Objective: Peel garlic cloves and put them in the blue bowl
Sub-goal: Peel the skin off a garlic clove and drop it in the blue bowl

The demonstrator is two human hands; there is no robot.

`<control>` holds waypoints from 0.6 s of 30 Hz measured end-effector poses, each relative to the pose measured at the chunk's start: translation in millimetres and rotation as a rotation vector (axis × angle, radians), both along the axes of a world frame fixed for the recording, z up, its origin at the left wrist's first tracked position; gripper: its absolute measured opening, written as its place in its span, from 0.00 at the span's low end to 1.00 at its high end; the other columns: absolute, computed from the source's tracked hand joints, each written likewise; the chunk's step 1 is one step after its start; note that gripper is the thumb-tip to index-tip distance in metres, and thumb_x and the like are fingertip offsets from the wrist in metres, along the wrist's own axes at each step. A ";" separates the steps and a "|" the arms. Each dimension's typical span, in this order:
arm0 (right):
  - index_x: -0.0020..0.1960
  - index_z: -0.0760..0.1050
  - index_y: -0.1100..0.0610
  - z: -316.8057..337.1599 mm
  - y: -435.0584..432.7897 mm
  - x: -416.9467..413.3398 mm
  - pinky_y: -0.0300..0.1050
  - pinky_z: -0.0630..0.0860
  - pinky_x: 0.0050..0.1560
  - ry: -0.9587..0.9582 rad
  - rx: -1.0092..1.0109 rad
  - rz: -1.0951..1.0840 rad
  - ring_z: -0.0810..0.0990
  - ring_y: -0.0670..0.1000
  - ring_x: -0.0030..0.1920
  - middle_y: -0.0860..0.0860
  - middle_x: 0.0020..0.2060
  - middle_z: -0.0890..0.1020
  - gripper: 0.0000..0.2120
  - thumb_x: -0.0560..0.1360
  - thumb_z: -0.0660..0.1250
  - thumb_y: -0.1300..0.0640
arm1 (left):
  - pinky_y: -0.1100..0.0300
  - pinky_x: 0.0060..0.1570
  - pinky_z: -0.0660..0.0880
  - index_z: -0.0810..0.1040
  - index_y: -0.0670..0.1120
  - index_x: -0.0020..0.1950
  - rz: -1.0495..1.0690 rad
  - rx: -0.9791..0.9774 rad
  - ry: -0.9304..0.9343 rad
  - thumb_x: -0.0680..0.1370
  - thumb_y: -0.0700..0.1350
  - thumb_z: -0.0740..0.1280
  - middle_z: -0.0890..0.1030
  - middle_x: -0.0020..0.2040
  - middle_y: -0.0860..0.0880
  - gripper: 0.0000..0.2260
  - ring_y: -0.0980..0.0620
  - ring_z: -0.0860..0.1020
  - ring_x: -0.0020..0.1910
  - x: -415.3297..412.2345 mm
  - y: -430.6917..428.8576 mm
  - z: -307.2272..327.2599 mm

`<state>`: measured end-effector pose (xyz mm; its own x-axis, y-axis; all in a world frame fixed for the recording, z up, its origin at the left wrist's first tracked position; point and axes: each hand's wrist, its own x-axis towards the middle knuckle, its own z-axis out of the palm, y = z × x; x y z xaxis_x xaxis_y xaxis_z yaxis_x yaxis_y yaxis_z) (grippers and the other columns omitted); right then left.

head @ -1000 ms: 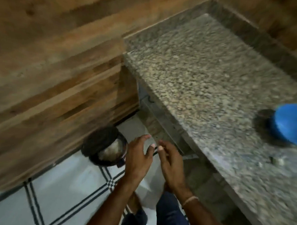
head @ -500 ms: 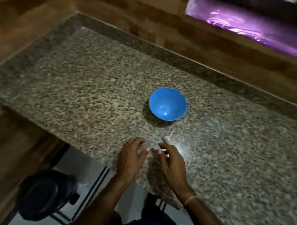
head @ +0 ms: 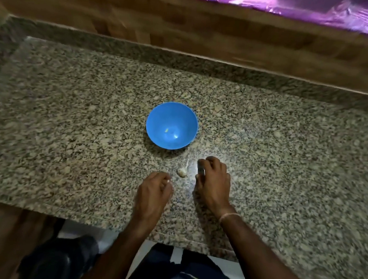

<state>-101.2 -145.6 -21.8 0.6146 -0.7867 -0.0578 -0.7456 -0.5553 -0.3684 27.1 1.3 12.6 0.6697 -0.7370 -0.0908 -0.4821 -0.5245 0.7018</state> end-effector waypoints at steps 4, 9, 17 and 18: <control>0.64 0.75 0.50 -1.8 4.2 1.5 0.54 0.75 0.50 0.006 -0.019 -0.030 0.72 0.58 0.61 0.51 0.64 0.74 0.19 0.74 0.73 0.58 | 0.62 0.41 0.74 0.83 0.46 0.53 0.054 -0.126 -0.047 0.78 0.39 0.70 0.81 0.45 0.51 0.06 0.54 0.78 0.41 37.0 -47.6 31.0; 0.66 0.74 0.50 0.3 7.9 1.4 0.54 0.74 0.52 -0.019 -0.002 -0.046 0.70 0.57 0.63 0.51 0.67 0.73 0.20 0.76 0.72 0.58 | 0.53 0.50 0.78 0.82 0.41 0.60 -0.056 0.024 -0.168 0.78 0.38 0.71 0.84 0.54 0.43 0.11 0.45 0.81 0.50 79.6 -91.0 30.3; 0.69 0.75 0.52 -4.4 4.1 -9.0 0.52 0.74 0.58 -0.138 0.078 -0.026 0.68 0.55 0.68 0.51 0.71 0.72 0.21 0.78 0.71 0.56 | 0.55 0.41 0.75 0.78 0.51 0.57 -0.140 -0.110 -0.150 0.81 0.49 0.71 0.77 0.50 0.54 0.07 0.54 0.76 0.47 -2.2 -39.9 20.8; 0.69 0.75 0.53 -5.8 3.0 -11.8 0.52 0.73 0.59 -0.160 0.093 -0.013 0.68 0.55 0.69 0.51 0.72 0.72 0.21 0.78 0.71 0.56 | 0.55 0.44 0.76 0.78 0.52 0.62 -0.143 -0.063 -0.081 0.81 0.50 0.71 0.76 0.53 0.54 0.11 0.54 0.77 0.51 -11.6 -34.4 7.7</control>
